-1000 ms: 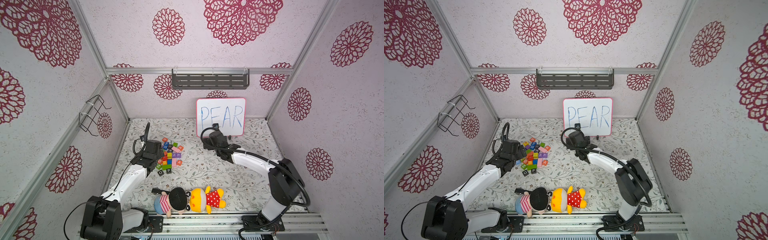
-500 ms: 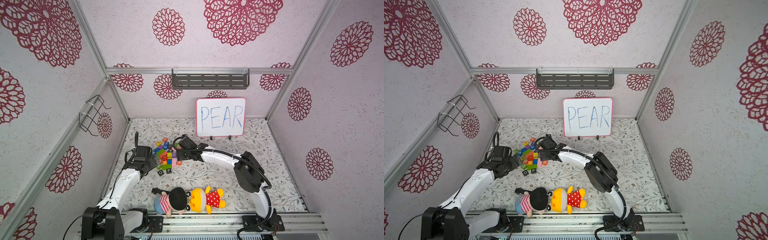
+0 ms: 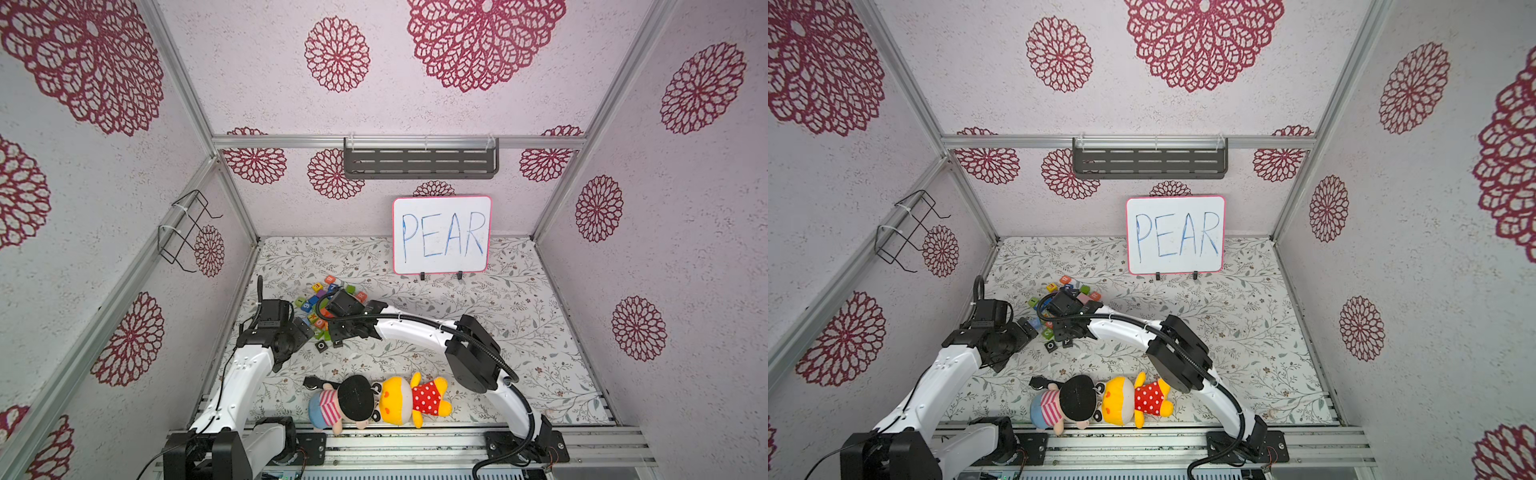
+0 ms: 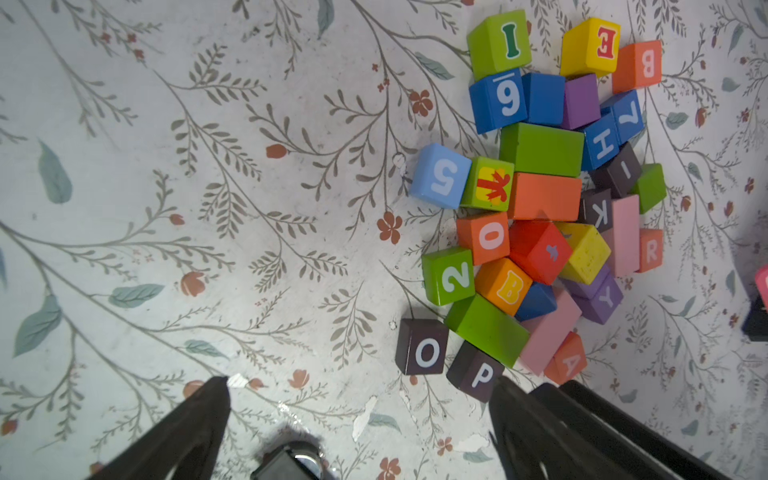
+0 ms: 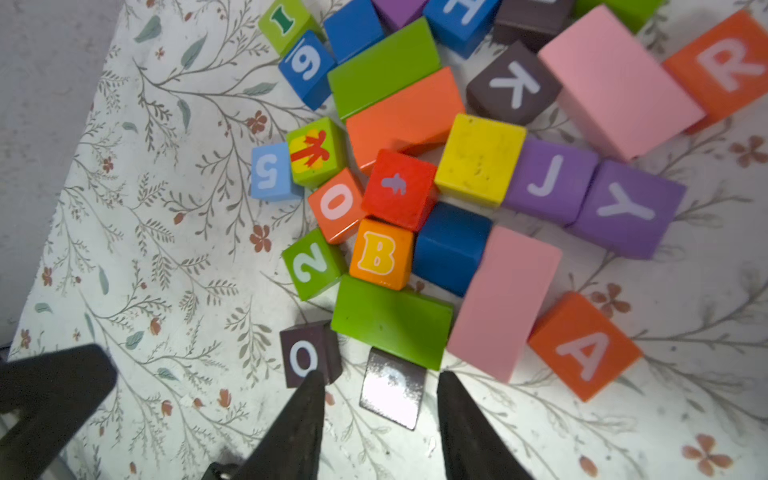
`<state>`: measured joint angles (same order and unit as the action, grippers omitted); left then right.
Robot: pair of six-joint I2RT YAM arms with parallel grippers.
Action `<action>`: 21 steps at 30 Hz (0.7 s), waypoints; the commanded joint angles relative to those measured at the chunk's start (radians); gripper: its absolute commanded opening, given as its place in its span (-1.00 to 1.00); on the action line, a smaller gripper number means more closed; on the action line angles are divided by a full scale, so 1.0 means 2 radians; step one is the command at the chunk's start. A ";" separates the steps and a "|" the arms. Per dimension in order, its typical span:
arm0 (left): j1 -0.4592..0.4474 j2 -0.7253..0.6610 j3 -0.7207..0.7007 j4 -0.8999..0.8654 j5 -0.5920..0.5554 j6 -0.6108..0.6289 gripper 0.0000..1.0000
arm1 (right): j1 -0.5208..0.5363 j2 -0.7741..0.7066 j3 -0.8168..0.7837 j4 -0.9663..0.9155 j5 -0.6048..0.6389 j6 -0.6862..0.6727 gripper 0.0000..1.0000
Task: Spell the uppercase word “pear” with letter blocks
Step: Pick up the letter block from the center of the board.
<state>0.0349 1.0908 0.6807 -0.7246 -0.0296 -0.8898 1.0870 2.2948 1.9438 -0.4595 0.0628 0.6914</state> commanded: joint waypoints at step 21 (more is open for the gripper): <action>0.018 0.027 -0.016 0.024 0.026 -0.015 0.96 | 0.002 0.039 0.054 -0.076 -0.008 0.000 -0.06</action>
<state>0.0639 1.1358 0.6651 -0.6922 0.0219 -0.8955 1.0920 2.3627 2.0048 -0.5663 0.0475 0.6910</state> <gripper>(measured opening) 0.980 0.471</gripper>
